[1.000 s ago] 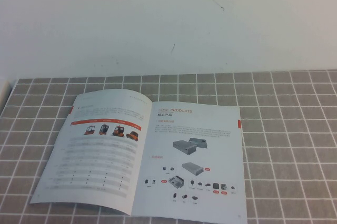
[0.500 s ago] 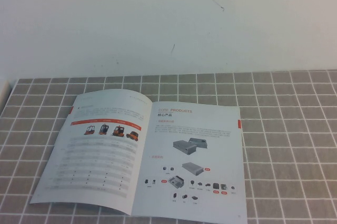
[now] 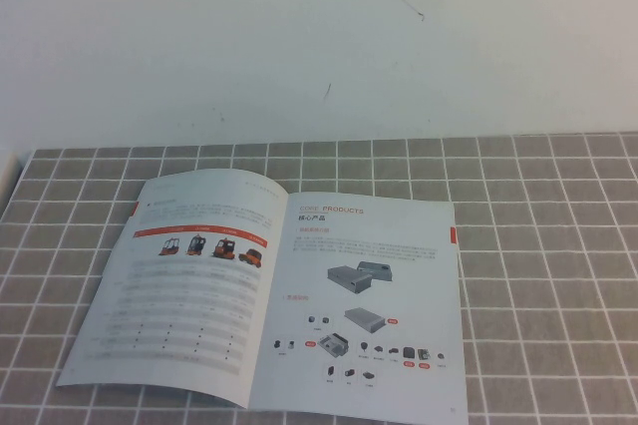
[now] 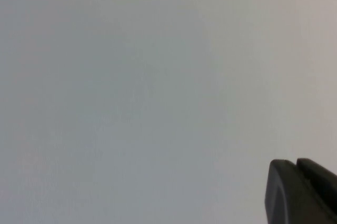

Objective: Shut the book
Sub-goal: 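Close the open booklet and leave it lying on the table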

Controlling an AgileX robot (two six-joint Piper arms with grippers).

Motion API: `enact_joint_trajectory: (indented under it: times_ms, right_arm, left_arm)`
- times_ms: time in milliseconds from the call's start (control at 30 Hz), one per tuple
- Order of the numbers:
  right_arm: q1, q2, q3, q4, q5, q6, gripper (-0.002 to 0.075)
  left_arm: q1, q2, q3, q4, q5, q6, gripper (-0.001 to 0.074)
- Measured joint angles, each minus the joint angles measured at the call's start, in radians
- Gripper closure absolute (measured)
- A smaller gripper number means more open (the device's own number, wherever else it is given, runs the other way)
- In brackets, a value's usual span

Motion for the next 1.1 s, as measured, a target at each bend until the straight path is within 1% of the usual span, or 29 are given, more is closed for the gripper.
enact_joint_trajectory:
  times_ms: [100, 167, 233, 433, 500, 533, 633, 733, 833, 1000, 1100]
  right_arm:
    - [0.0, 0.0, -0.117, 0.019, 0.228, 0.004, 0.0728]
    - [0.0, 0.01, -0.21, 0.027, 0.409, 0.004, 0.0728]
    - [0.0, 0.049, -0.306, 0.027, 0.552, 0.004, 0.0728]
    - [0.0, 0.292, -0.512, 0.04, 0.842, -0.006, 0.0728]
    - [0.0, 0.407, -0.574, 0.059, 0.921, -0.049, 0.0728]
    - [0.0, 0.468, -0.604, 0.075, 0.956, -0.101, 0.0728]
    - [0.0, 0.645, -0.676, 0.125, 1.011, -0.217, 0.0728]
    - [0.0, 0.844, -0.741, 0.183, 1.02, -0.325, 0.0728]
    - [0.0, 1.026, -0.815, 0.288, 1.02, -0.458, 0.0728]
    - [0.014, 1.288, -0.944, 0.547, 1.012, -0.707, 0.0728]
    - [0.075, 1.416, -0.995, 0.647, 0.992, -0.831, 0.0728]
  left_arm:
    - [0.0, 0.0, -0.103, 0.139, 0.246, -0.049, 0.0737]
    - [0.0, 0.0, -0.192, 0.162, 0.399, -0.088, 0.0737]
    - [0.0, 0.022, -0.267, 0.167, 0.535, -0.11, 0.0737]
    - [0.0, 0.211, -0.418, 0.158, 0.834, -0.118, 0.0737]
    - [0.0, 0.297, -0.472, 0.136, 0.921, -0.118, 0.0737]
    - [0.0, 0.348, -0.5, 0.119, 0.965, -0.118, 0.0737]
    - [0.0, 0.492, -0.573, 0.057, 1.056, -0.069, 0.0737]
    - [0.0, 0.644, -0.641, -0.021, 1.114, -0.002, 0.0737]
    - [0.0, 0.777, -0.699, -0.095, 1.157, 0.05, 0.0737]
    - [0.0, 0.935, -0.742, -0.165, 1.139, 0.075, 0.0737]
    - [0.0, 1.015, -0.751, -0.174, 1.118, 0.087, 0.0738]
